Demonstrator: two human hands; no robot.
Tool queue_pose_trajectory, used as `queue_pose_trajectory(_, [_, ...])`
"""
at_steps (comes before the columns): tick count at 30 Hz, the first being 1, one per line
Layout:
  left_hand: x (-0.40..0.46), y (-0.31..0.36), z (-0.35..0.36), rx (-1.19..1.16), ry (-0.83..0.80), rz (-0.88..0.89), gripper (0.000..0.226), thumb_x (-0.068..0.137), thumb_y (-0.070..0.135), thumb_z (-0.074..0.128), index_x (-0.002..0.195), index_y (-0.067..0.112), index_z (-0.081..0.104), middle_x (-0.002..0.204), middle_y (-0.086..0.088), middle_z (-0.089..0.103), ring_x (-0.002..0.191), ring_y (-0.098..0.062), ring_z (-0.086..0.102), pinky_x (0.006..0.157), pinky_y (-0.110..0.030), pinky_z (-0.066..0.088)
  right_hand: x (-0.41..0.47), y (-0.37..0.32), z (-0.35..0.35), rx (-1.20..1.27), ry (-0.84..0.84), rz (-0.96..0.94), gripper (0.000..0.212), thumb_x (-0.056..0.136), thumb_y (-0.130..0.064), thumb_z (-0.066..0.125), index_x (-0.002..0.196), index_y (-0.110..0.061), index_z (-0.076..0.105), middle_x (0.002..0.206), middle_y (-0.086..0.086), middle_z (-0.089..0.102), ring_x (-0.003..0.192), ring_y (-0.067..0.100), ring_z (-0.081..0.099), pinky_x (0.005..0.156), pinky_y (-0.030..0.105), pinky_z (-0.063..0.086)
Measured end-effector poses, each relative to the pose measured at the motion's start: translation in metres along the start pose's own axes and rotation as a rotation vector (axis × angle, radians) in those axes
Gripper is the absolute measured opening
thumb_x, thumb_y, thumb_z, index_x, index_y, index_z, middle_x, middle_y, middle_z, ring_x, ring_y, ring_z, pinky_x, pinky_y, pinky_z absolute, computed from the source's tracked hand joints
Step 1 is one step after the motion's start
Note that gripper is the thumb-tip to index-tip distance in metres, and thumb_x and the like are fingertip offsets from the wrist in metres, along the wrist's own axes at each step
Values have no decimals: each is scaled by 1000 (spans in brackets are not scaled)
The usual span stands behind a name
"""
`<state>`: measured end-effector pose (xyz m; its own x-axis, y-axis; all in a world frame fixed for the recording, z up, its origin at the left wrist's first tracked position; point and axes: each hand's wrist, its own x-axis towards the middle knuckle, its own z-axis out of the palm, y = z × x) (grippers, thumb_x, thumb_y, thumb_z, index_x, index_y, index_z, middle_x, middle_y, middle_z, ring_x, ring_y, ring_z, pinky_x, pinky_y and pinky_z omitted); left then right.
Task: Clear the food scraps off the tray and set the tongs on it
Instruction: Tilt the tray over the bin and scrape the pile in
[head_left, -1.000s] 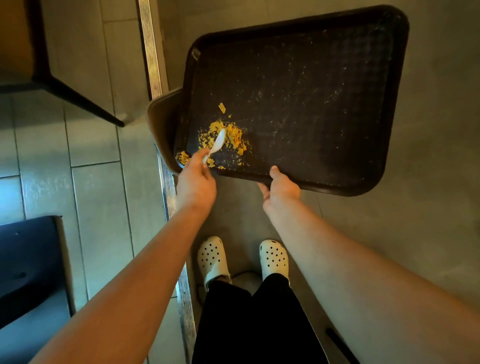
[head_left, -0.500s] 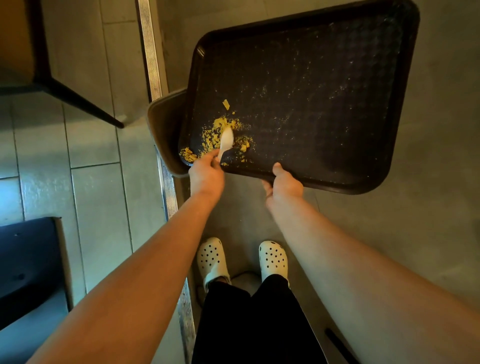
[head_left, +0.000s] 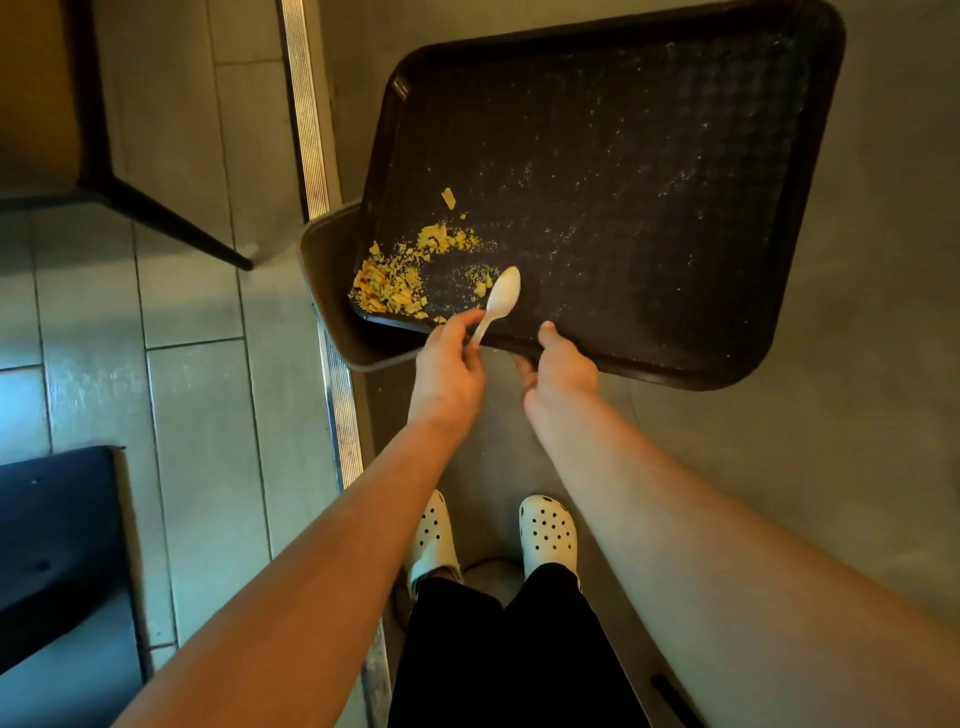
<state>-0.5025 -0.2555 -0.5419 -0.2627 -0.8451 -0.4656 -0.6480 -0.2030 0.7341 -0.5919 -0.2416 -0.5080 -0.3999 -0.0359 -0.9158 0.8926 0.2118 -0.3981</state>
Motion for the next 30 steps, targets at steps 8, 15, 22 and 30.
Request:
queue_pose_trajectory(8, [15, -22, -21, -24, 165, -312, 38, 97, 7, 38, 132, 18, 47, 123, -13, 54, 107, -24, 56, 85, -27, 43, -3, -12, -3, 65, 31, 46, 44, 89, -9, 63, 129, -7, 45, 113, 11, 52, 79, 20, 56, 91, 36, 53])
queue_pose_trajectory(15, [14, -11, -17, -76, 132, -219, 45, 95, 2, 40, 135, 22, 42, 122, -7, 53, 102, -14, 52, 87, -24, 40, -3, -12, -4, 40, 32, 57, 45, 90, -11, 62, 132, -7, 44, 113, 10, 51, 105, 27, 59, 93, 37, 51])
queue_pose_trajectory(22, [62, 33, -11, -158, 67, -126, 50, 94, -2, 39, 138, 21, 38, 116, -1, 54, 88, -8, 55, 70, -17, 48, 3, -6, 5, -21, 39, 42, 32, 91, -11, 60, 118, 3, 51, 101, 15, 58, 110, 29, 57, 93, 38, 51])
queue_pose_trajectory(30, [67, 4, -27, -150, 152, -418, 49, 90, -1, 42, 136, 18, 41, 127, -12, 52, 109, -26, 54, 90, -31, 46, 4, -13, 0, -25, 37, 65, 38, 92, -13, 60, 127, -6, 47, 126, 8, 51, 91, 19, 52, 95, 35, 49])
